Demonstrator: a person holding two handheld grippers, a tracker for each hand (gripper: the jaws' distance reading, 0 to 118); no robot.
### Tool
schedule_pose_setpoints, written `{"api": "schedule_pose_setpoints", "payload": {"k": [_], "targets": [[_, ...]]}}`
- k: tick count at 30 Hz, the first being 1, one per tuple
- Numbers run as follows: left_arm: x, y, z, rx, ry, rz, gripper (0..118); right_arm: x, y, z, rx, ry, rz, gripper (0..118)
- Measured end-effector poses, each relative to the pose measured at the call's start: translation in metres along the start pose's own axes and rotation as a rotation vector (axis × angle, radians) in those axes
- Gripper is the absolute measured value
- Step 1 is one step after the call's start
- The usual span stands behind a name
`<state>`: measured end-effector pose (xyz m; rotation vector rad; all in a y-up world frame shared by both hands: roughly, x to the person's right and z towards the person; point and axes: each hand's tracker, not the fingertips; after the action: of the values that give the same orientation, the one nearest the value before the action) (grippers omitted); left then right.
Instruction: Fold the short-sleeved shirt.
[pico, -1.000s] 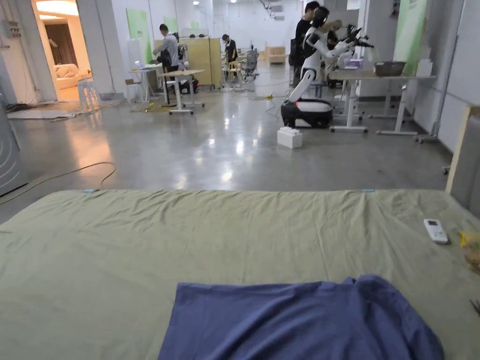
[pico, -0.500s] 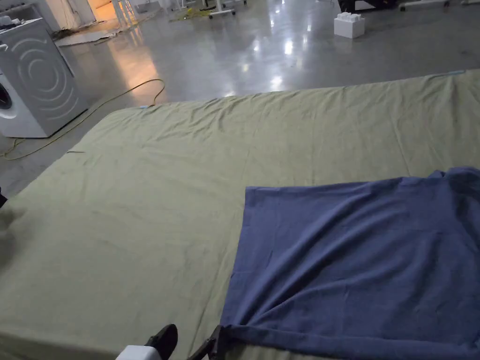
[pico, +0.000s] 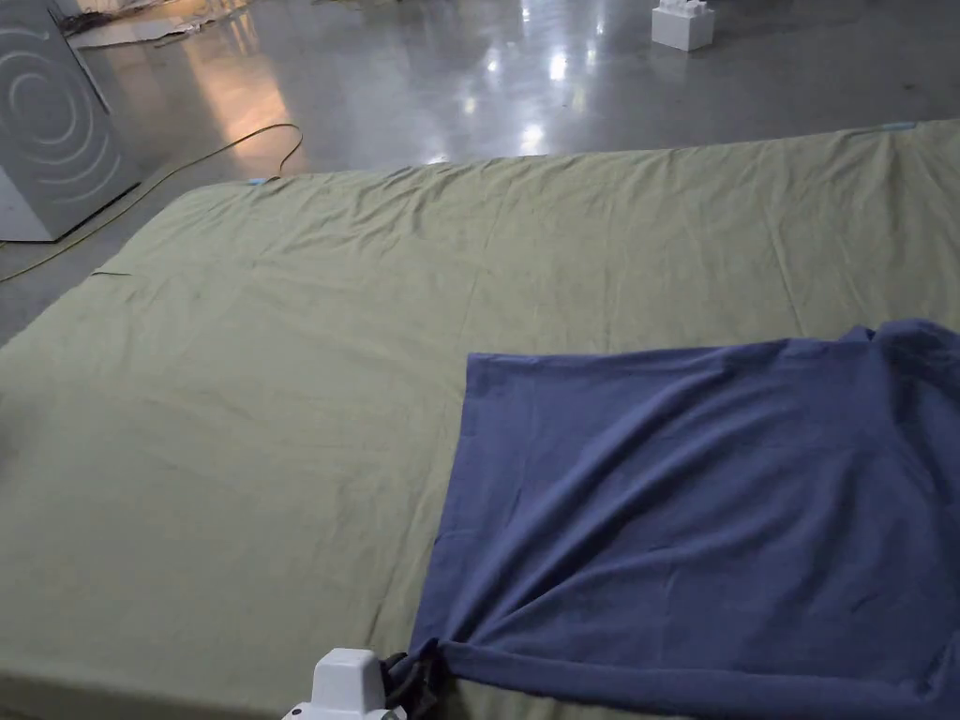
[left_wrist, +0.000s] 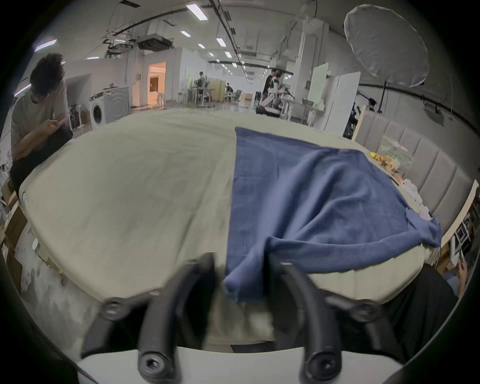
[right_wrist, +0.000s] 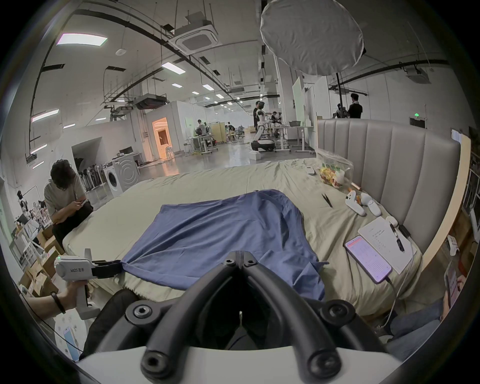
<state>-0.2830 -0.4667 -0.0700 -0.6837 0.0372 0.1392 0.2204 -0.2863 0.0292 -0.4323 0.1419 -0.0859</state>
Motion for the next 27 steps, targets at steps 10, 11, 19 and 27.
{"api": "schedule_pose_setpoints", "payload": {"k": [10, 11, 19, 27], "targets": [[0.018, 0.009, -0.010, -0.103, 0.050, -0.165, 17, 0.033, 0.004, -0.014, 0.013, -0.109, -0.049, 2], [0.019, 0.009, -0.010, -0.107, 0.054, -0.169, 17, 0.045, 0.000, -0.021, 0.006, -0.133, -0.080, 5], [0.021, 0.013, -0.012, -0.141, 0.066, -0.178, 17, 0.112, -0.049, -0.072, -0.162, -0.201, -0.176, 70], [0.025, 0.014, -0.011, -0.151, 0.078, -0.173, 17, 0.129, -0.092, -0.127, -0.270, -0.193, -0.166, 69]]}}
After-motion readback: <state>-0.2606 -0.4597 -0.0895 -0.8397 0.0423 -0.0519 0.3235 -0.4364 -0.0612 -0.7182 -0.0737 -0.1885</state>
